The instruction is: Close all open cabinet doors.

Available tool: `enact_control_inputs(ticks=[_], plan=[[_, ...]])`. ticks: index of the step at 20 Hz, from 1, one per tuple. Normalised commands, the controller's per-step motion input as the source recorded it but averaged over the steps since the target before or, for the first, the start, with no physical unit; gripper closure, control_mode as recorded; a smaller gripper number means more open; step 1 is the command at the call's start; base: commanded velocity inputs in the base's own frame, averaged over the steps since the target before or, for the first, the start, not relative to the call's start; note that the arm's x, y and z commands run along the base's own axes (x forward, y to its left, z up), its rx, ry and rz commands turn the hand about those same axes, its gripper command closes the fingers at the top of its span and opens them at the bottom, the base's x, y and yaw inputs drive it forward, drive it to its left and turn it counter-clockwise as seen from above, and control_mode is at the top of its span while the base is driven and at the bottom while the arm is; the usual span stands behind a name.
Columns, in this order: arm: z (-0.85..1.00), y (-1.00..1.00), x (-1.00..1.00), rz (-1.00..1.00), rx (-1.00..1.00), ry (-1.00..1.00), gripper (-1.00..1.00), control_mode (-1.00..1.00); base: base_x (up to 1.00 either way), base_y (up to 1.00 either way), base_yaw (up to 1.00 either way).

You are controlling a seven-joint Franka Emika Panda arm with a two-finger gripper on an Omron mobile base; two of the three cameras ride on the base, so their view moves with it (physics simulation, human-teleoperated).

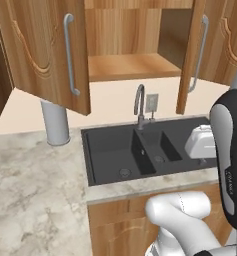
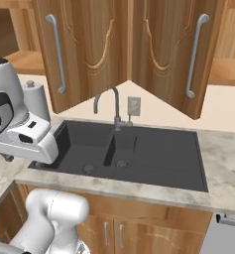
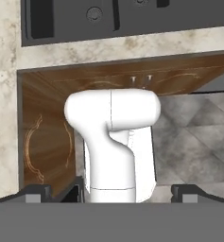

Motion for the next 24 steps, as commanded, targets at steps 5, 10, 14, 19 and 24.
enact_control_inputs(ticks=[5,10,14,19,24], plan=[[0.0,0.0,0.0,0.0,0.0,0.0,-1.0,1.0,0.28,0.15,0.0],[0.0,0.0,0.0,0.0,0.0,0.0,-1.0,1.0,0.27,0.3,0.0],[0.0,0.0,0.0,0.0,0.0,0.0,-1.0,1.0,0.19,0.35,0.0],[0.0,0.0,0.0,0.0,0.0,0.0,-1.0,1.0,0.33,0.29,0.0],[0.0,0.0,0.0,0.0,0.0,0.0,-1.0,1.0,0.45,0.38,0.0]])
